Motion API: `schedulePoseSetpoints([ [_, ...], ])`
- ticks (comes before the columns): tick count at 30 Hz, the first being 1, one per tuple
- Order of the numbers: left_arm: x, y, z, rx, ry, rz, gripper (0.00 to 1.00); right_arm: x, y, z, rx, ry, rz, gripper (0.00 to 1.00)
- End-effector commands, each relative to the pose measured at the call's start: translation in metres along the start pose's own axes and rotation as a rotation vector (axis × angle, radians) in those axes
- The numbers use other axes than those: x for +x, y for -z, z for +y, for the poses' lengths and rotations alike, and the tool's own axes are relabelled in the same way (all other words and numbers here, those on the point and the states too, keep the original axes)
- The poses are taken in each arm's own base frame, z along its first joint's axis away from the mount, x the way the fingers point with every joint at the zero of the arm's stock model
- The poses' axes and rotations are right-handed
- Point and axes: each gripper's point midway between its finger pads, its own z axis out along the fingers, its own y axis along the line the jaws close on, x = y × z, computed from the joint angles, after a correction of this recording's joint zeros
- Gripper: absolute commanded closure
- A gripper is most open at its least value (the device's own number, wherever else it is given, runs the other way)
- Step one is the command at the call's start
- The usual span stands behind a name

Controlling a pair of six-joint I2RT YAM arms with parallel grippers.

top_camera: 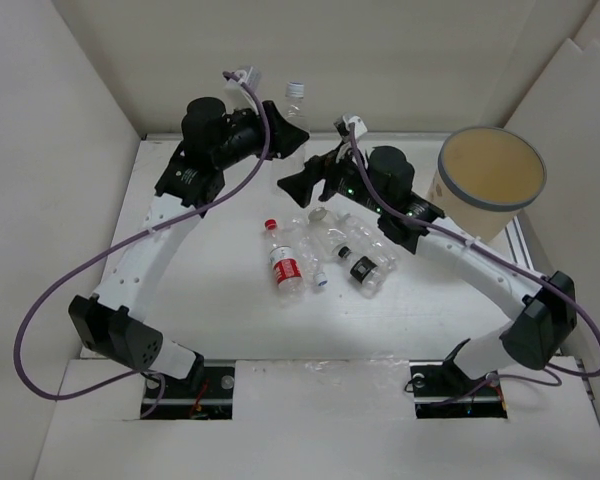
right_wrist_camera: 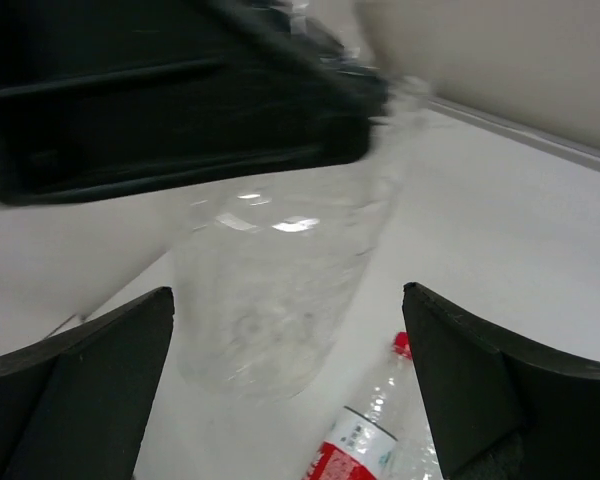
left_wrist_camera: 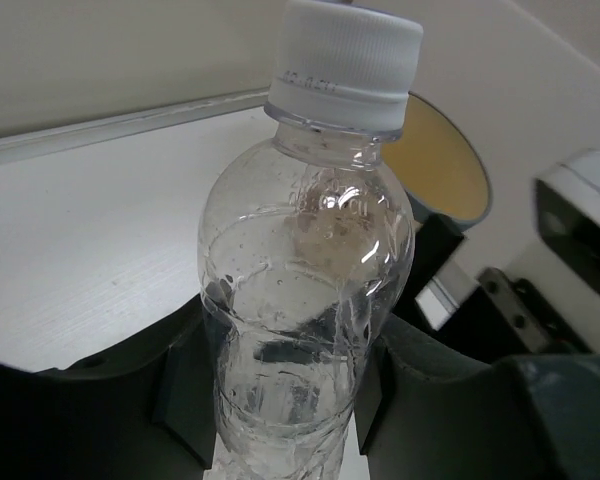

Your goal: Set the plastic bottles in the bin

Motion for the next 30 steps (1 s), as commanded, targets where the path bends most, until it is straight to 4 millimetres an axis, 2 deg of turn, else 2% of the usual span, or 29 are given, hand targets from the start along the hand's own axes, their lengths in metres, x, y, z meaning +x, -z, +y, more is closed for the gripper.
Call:
schedulePoseSetpoints([
  [1, -0.024, 0.022, -0.04, 0.074, 0.026, -0.078, 1.0, -0.001, -0.007, -0.028, 0.181, -0.032, -0.028, 0.0],
  [3, -0.019, 0.02, -0.041, 0.071, 0.039, -0.069, 1.0, 0.0, -0.009, -0.033, 0.227, -0.033, -0.032, 0.0],
  [5, -0.023, 0.022, -0.043, 0.077, 0.044, -0.087, 1.0, 0.003, -0.014, -0.033, 0.218, -0.034, -0.022, 0.0],
  [7, -0.019, 0.022, -0.046, 0.1, 0.054, -0.074, 1.0, 0.001, -0.021, -0.023, 0.163, -0.034, -0.012, 0.0],
  [8, -0.018, 0.022, -0.048, 0.111, 0.053, -0.068, 1.0, 0.009, -0.024, -0.023, 0.149, -0.037, 0.008, 0.0],
  [11, -0.013, 0.02, -0.054, 0.153, 0.07, -0.041, 1.0, -0.004, -0.028, -0.004, 0.044, -0.024, -0.035, 0.04],
  [12, -0.011, 0.019, -0.053, 0.154, 0.07, -0.042, 1.0, -0.002, -0.03, -0.003, 0.035, -0.024, -0.032, 0.07],
  [13, -0.011, 0.018, -0.053, 0.154, 0.07, -0.042, 0.99, -0.002, -0.03, -0.003, 0.035, -0.024, -0.032, 0.24],
  [14, -0.011, 0.018, -0.053, 0.154, 0.07, -0.042, 0.94, -0.002, -0.03, -0.003, 0.035, -0.024, -0.032, 0.35],
  [15, -0.01, 0.017, -0.049, 0.144, 0.071, -0.047, 0.85, -0.002, -0.031, -0.005, 0.046, -0.024, -0.036, 0.54],
  [16, -0.009, 0.018, -0.048, 0.136, 0.072, -0.05, 0.73, -0.001, -0.028, -0.007, 0.057, -0.025, -0.035, 0.67],
  [17, -0.013, 0.023, -0.052, 0.142, 0.066, -0.061, 0.34, -0.003, -0.024, -0.015, 0.078, -0.025, -0.042, 0.85],
  [18, -0.012, 0.021, -0.048, 0.134, 0.065, -0.073, 0.1, 0.0, -0.023, -0.023, 0.101, -0.027, -0.038, 0.91],
  [19, -0.013, 0.025, -0.049, 0.128, 0.063, -0.083, 0.0, -0.005, -0.018, -0.027, 0.112, -0.026, -0.045, 0.92],
  [21, -0.018, 0.026, -0.04, 0.076, 0.067, -0.116, 0.0, -0.013, -0.008, -0.058, 0.201, -0.029, -0.055, 0.92],
  [23, -0.028, 0.031, -0.021, -0.021, 0.079, -0.155, 0.0, -0.027, 0.011, -0.086, 0.286, -0.022, -0.068, 0.92],
  [24, -0.031, 0.035, -0.017, -0.053, 0.082, -0.171, 0.0, -0.04, 0.028, -0.12, 0.371, -0.01, -0.087, 0.92],
  [25, -0.033, 0.037, -0.005, -0.102, 0.09, -0.183, 0.0, -0.046, 0.041, -0.138, 0.425, -0.004, -0.091, 0.92],
  [26, -0.033, 0.041, 0.001, -0.142, 0.086, -0.187, 0.0, -0.041, 0.056, -0.158, 0.491, 0.007, -0.055, 0.92],
  [27, -0.035, 0.043, 0.014, -0.216, 0.094, -0.208, 0.0, -0.06, 0.082, -0.187, 0.596, 0.017, -0.085, 0.92],
  [28, -0.034, 0.044, 0.02, -0.243, 0.098, -0.211, 0.0, -0.068, 0.094, -0.2, 0.644, 0.027, -0.089, 0.92],
  [29, -0.022, 0.043, 0.031, -0.283, 0.1, -0.182, 0.0, -0.068, 0.111, -0.213, 0.702, 0.024, -0.066, 0.92],
  [30, -0.017, 0.044, 0.041, -0.326, 0.105, -0.182, 0.0, -0.068, 0.123, -0.226, 0.748, 0.016, -0.062, 0.92],
])
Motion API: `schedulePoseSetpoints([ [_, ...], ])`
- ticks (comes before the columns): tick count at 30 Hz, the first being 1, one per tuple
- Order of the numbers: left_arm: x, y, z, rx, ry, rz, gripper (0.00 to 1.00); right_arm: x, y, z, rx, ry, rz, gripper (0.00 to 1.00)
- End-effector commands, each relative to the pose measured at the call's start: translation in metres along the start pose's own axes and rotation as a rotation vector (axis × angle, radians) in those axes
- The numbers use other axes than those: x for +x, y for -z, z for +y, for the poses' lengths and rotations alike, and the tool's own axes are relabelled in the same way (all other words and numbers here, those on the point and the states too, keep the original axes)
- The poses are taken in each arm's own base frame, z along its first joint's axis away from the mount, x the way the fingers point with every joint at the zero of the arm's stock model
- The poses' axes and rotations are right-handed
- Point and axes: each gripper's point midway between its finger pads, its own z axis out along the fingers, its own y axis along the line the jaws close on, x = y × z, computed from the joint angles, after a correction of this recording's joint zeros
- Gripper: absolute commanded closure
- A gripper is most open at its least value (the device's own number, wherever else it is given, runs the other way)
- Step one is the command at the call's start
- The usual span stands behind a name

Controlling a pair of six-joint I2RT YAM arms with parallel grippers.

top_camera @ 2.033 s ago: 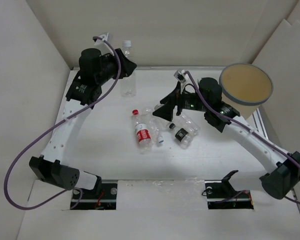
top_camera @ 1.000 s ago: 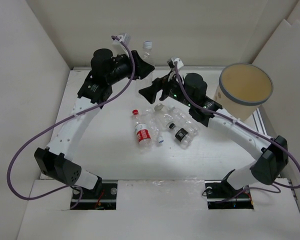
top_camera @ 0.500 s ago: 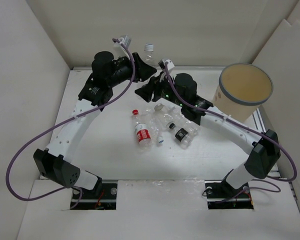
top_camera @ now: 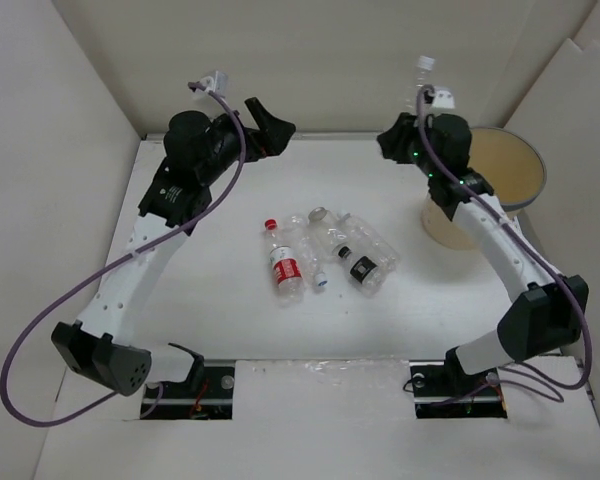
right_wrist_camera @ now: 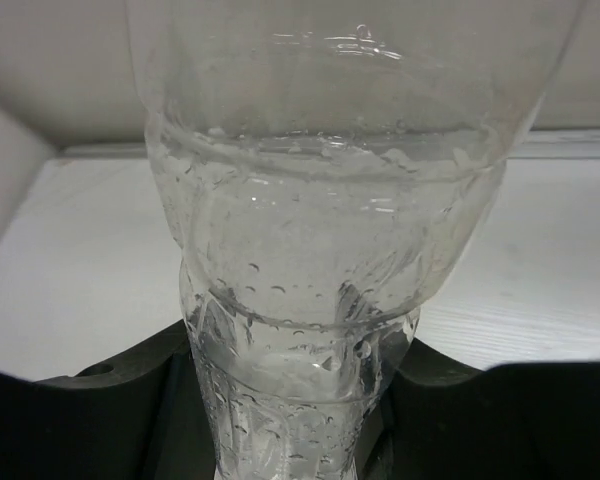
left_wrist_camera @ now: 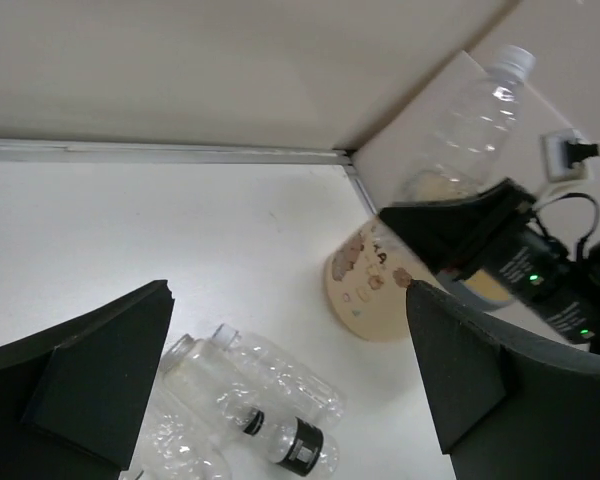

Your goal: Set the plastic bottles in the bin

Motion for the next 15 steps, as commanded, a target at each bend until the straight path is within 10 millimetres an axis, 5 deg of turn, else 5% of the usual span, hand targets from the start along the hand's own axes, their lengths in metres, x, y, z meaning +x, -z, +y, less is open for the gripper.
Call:
schedulePoseSetpoints([
  [1, 0.007, 0.002, 0.037, -0.17, 0.016, -0.026, 0.0, -0.042, 0.03, -0.068, 0.205, 0.025, -0.054, 0.92],
  [8, 0.071, -0.017, 0.091, -0.312, 0.065, 0.104, 0.0, -0.051, 0.074, -0.157, 0.406, -0.04, -0.076, 0.91],
  [13, 0.097, -0.018, 0.098, -0.337, 0.086, 0.153, 0.0, -0.069, 0.098, -0.185, 0.486, -0.064, -0.118, 0.82],
  [14, 0.108, -0.02, 0.102, -0.35, 0.083, 0.174, 0.0, -0.062, 0.1, -0.189, 0.51, -0.071, -0.094, 0.7],
  [15, 0.114, -0.022, 0.099, -0.345, 0.09, 0.188, 0.0, -0.066, 0.106, -0.197, 0.543, -0.073, -0.104, 0.02],
])
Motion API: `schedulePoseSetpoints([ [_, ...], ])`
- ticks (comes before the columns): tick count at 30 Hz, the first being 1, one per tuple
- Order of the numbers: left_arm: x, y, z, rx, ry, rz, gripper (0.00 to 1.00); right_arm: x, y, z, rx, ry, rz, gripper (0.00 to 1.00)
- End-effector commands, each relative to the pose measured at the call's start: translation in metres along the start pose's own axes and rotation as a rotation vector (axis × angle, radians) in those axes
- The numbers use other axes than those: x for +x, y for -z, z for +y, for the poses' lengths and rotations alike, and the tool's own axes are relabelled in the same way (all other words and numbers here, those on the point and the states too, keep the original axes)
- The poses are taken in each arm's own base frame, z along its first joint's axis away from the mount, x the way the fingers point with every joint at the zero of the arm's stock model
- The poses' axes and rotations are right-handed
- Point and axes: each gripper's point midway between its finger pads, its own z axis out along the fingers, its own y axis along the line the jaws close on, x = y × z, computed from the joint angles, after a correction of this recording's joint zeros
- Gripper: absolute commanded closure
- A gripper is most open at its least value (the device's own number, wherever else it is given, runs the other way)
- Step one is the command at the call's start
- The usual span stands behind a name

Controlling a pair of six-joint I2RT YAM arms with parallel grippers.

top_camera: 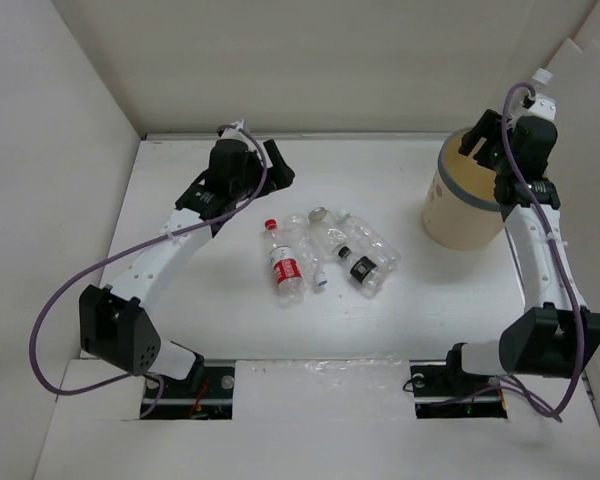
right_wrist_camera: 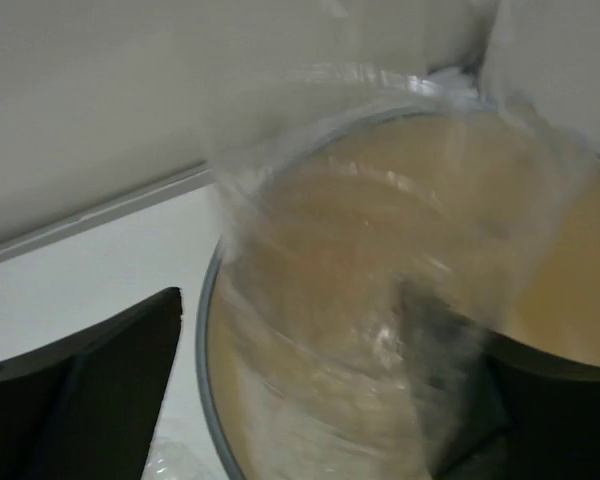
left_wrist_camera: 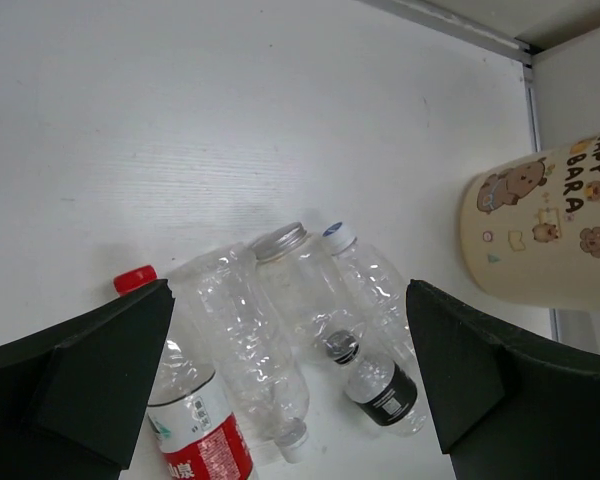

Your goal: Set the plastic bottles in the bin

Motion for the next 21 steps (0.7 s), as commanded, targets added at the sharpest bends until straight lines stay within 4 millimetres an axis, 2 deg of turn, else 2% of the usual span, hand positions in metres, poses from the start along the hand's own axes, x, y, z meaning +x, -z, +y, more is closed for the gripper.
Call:
schedulePoseSetpoints([
  [1, -0.005, 0.004, -0.011, 0.013, 0.014, -0.038, 0.0, -0.018, 0.01, -0.013, 0.055, -0.005, -0.031, 0.0],
  [3, 0.013, -0.007, -0.001, -0.028, 0.025, 0.007, 0.0, -0.015, 0.013, -0.016, 0.077, -0.005, -0.012, 0.0],
  [7, 0.044, -0.013, 0.007, -0.104, 0.024, 0.085, 0.0, -0.021, 0.021, -0.022, 0.121, -0.004, -0.013, 0.0],
  [8, 0.056, -0.011, 0.014, -0.143, 0.02, 0.114, 0.0, -0.026, 0.026, -0.021, 0.118, -0.005, -0.025, 0.0],
  [10, 0.063, -0.008, 0.02, -0.203, 0.035, 0.113, 0.0, -0.034, 0.037, -0.02, 0.122, -0.006, -0.048, 0.0],
  [11, 0.079, -0.005, 0.026, -0.235, 0.029, 0.145, 0.0, -0.034, 0.041, -0.018, 0.129, -0.002, -0.051, 0.0],
  [14, 0.088, -0.004, 0.04, -0.323, 0.045, 0.139, 0.0, -0.04, 0.051, -0.002, 0.09, 0.013, -0.065, 0.0],
  [16, 0.103, -0.003, 0.05, -0.364, 0.057, 0.173, 0.0, -0.036, 0.055, 0.01, 0.046, 0.018, -0.052, 0.0],
  [17, 0.109, -0.006, 0.056, -0.394, 0.058, 0.185, 0.0, -0.032, 0.055, 0.022, 0.003, 0.033, -0.039, 0.0],
  [20, 0.12, -0.011, 0.07, -0.458, 0.056, 0.203, 0.0, -0.027, 0.064, 0.04, -0.055, 0.041, -0.037, 0.0],
  [21, 0.131, -0.015, 0.078, -0.486, 0.056, 0.228, 0.0, -0.019, 0.064, 0.05, -0.087, 0.057, -0.019, 0.0],
])
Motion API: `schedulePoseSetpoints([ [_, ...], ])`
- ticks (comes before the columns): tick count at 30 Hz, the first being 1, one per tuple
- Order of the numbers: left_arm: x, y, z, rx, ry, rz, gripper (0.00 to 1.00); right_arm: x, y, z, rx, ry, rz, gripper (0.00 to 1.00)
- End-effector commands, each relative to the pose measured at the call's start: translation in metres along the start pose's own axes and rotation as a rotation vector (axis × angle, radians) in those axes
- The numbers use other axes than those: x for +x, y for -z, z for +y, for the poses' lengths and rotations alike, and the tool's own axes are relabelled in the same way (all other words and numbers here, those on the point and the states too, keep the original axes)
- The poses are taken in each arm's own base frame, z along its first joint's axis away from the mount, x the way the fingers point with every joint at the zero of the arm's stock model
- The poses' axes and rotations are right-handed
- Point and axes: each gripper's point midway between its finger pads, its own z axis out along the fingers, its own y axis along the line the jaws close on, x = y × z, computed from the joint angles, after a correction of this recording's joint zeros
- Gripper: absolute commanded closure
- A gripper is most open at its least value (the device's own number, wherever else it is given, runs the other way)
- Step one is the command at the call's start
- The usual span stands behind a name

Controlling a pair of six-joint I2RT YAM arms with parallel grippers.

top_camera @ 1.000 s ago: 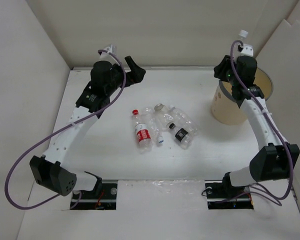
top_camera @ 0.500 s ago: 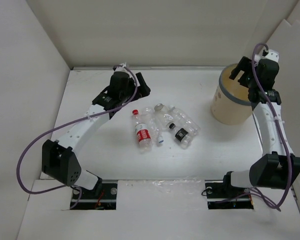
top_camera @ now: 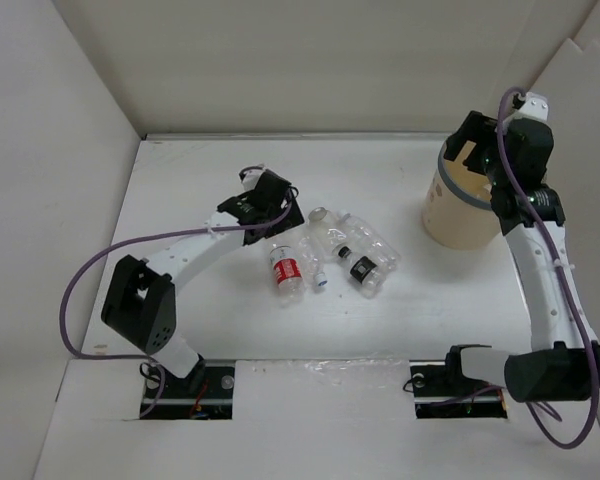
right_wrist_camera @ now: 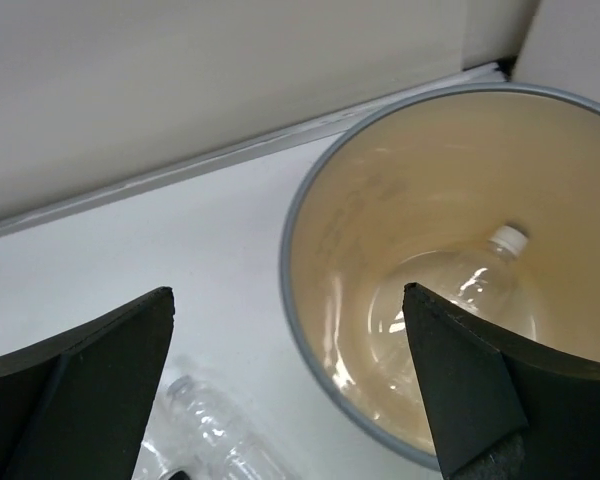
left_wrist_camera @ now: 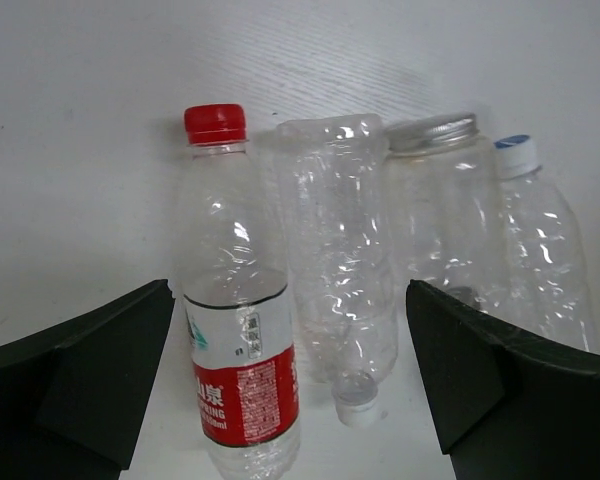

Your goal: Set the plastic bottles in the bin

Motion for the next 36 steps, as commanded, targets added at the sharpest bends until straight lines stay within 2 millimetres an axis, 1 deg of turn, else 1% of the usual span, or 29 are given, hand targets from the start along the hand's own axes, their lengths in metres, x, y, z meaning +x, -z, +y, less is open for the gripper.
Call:
schedulePoseSetpoints([
  [1, 0.016, -0.019, 0.028, -0.136, 0.029, 0.02, 0.0, -0.009, 0.017, 0.03, -0.1, 0.027, -0.035, 0.0],
  [3, 0.028, -0.03, 0.037, -0.168, 0.026, 0.046, 0.0, -0.003, 0.02, 0.037, -0.126, 0.032, -0.023, 0.0],
  [5, 0.034, -0.039, 0.045, -0.182, 0.039, 0.05, 0.0, -0.006, 0.024, 0.044, -0.152, 0.032, -0.035, 0.0],
  [6, 0.036, -0.04, 0.046, -0.183, 0.038, 0.051, 0.02, 0.0, 0.024, 0.048, -0.169, 0.045, -0.021, 0.0],
  [7, 0.039, -0.045, 0.05, -0.188, 0.044, 0.06, 0.04, -0.002, 0.028, 0.052, -0.184, 0.046, -0.028, 0.0],
  [8, 0.045, -0.051, 0.057, -0.198, 0.049, 0.074, 0.07, 0.0, 0.029, 0.057, -0.196, 0.049, -0.025, 0.0],
  [9, 0.047, -0.053, 0.059, -0.197, 0.05, 0.073, 0.07, 0.0, 0.032, 0.056, -0.197, 0.048, -0.028, 0.0],
  [10, 0.053, -0.056, 0.061, -0.199, 0.047, 0.089, 0.14, 0.001, 0.033, 0.06, -0.207, 0.05, -0.025, 0.0],
  [11, 0.054, -0.057, 0.066, -0.211, 0.052, 0.093, 0.16, -0.001, 0.033, 0.061, -0.209, 0.049, -0.034, 0.0],
  [14, 0.07, -0.068, 0.077, -0.23, 0.052, 0.12, 0.25, -0.002, 0.037, 0.064, -0.222, 0.05, -0.04, 0.0],
  [15, 0.077, -0.071, 0.083, -0.249, 0.045, 0.136, 0.31, -0.001, 0.038, 0.068, -0.231, 0.052, -0.038, 0.0],
  [16, 0.079, -0.073, 0.089, -0.262, 0.063, 0.138, 0.43, -0.003, 0.042, 0.069, -0.242, 0.051, -0.044, 0.0],
  [17, 0.08, -0.075, 0.093, -0.277, 0.059, 0.132, 0.58, -0.002, 0.043, 0.074, -0.26, 0.053, -0.039, 0.0],
  [18, 0.079, -0.077, 0.105, -0.307, 0.071, 0.13, 0.79, -0.001, 0.044, 0.076, -0.268, 0.065, -0.038, 0.0],
  [19, 0.082, -0.076, 0.113, -0.329, 0.083, 0.14, 0.87, 0.0, 0.045, 0.078, -0.28, 0.077, -0.036, 0.0],
  [22, 0.062, -0.062, 0.128, -0.379, 0.102, 0.087, 0.96, 0.011, 0.056, 0.106, -0.41, 0.142, -0.01, 0.0],
  [23, 0.047, -0.056, 0.123, -0.372, 0.107, 0.047, 0.98, 0.011, 0.061, 0.12, -0.481, 0.167, -0.019, 0.0],
  [24, 0.025, -0.041, 0.117, -0.355, 0.121, -0.024, 0.99, 0.025, 0.077, 0.149, -0.645, 0.196, 0.015, 0.0],
  [25, 0.011, -0.032, 0.111, -0.336, 0.133, -0.064, 0.99, 0.046, 0.08, 0.163, -0.733, 0.213, 0.063, 0.0],
  [26, -0.013, -0.02, 0.095, -0.286, 0.151, -0.122, 0.99, 0.054, 0.086, 0.182, -0.846, 0.228, 0.06, 0.0],
  [27, -0.031, -0.007, 0.086, -0.248, 0.122, -0.169, 0.99, 0.072, 0.104, 0.201, -1.003, 0.238, 0.103, 0.0],
  [28, -0.055, 0.014, 0.071, -0.18, 0.123, -0.234, 0.99, 0.096, 0.116, 0.217, -1.086, 0.227, 0.158, 0.0],
  [30, -0.101, 0.049, 0.041, -0.06, 0.123, -0.358, 0.99, 0.111, 0.128, 0.242, -1.192, 0.191, 0.178, 0.0],
  [31, -0.122, 0.072, 0.027, 0.012, 0.113, -0.424, 0.99, 0.122, 0.144, 0.259, -1.25, 0.202, 0.188, 0.0],
  [32, -0.129, 0.083, 0.02, 0.043, 0.088, -0.439, 0.99, 0.129, 0.148, 0.268, -1.264, 0.198, 0.201, 0.0],
  [33, -0.151, 0.102, 0.002, 0.124, 0.089, -0.503, 0.99, 0.131, 0.15, 0.279, -1.28, 0.202, 0.196, 0.0],
  [34, -0.156, 0.11, -0.012, 0.185, 0.065, -0.505, 0.99, 0.133, 0.154, 0.288, -1.306, 0.213, 0.191, 0.0],
  [35, -0.162, 0.12, -0.024, 0.238, 0.011, -0.519, 0.99, 0.13, 0.166, 0.301, -1.35, 0.217, 0.177, 0.0],
  [36, -0.166, 0.125, -0.034, 0.278, -0.005, -0.515, 0.99, 0.129, 0.169, 0.307, -1.366, 0.207, 0.174, 0.0],
])
